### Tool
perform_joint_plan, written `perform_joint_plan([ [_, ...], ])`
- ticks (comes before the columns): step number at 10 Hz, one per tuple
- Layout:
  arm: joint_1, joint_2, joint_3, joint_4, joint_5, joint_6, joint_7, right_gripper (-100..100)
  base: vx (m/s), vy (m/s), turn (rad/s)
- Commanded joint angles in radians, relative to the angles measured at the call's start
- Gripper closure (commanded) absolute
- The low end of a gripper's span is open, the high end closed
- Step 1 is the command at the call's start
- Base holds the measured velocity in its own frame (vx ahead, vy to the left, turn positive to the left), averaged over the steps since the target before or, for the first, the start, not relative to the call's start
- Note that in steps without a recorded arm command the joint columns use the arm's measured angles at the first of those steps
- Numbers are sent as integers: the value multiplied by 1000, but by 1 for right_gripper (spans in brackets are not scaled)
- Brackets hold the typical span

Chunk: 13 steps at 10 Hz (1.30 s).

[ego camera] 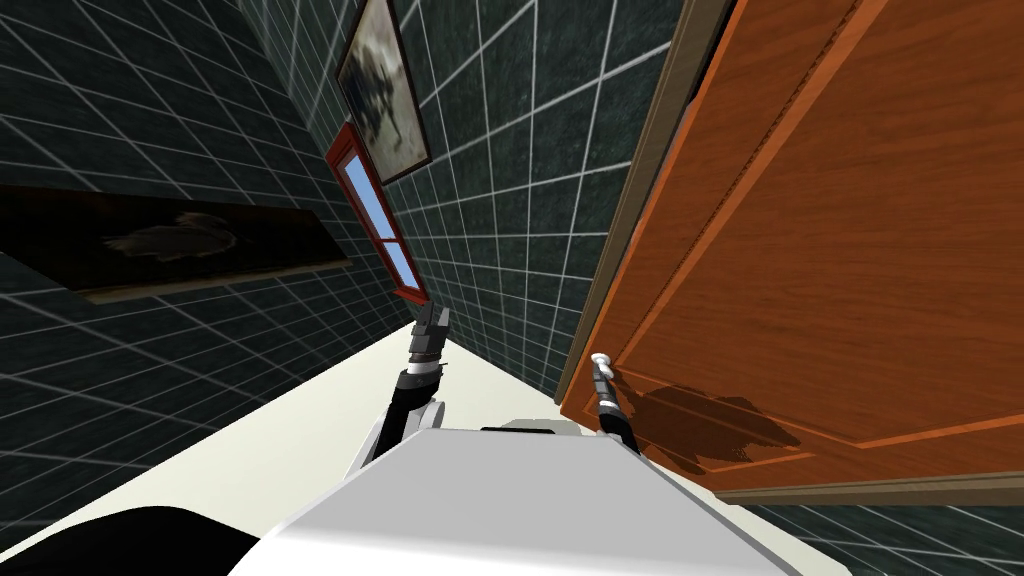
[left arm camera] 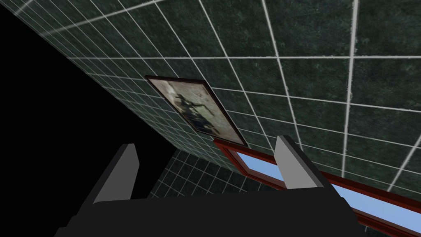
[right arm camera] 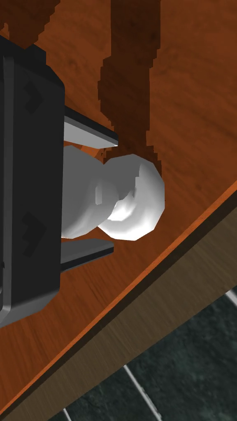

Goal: Pull the door open

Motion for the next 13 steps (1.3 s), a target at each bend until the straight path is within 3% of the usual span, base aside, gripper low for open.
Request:
perform_joint_plan([
  [1, -21, 7, 15, 33, -1, -10, -45, 100, -24, -1, 17],
  [2, -21, 7, 15, 33, -1, -10, -45, 100, -10, 1, 9],
  [4, -34, 5, 36, 52, -19, -17, -116, 100, -26, 2, 15],
  [7, -41, 4, 46, 61, -28, -20, -169, 100, -21, 8, 22],
  [8, -23, -17, 52, 65, -24, -37, -115, -100, -9, 51, -21],
  [9, -23, -17, 52, 65, -24, -37, -115, -100, -3, 64, -26],
  [13, 18, -72, 68, 78, -19, -85, 4, -100, -4, 79, -39],
])
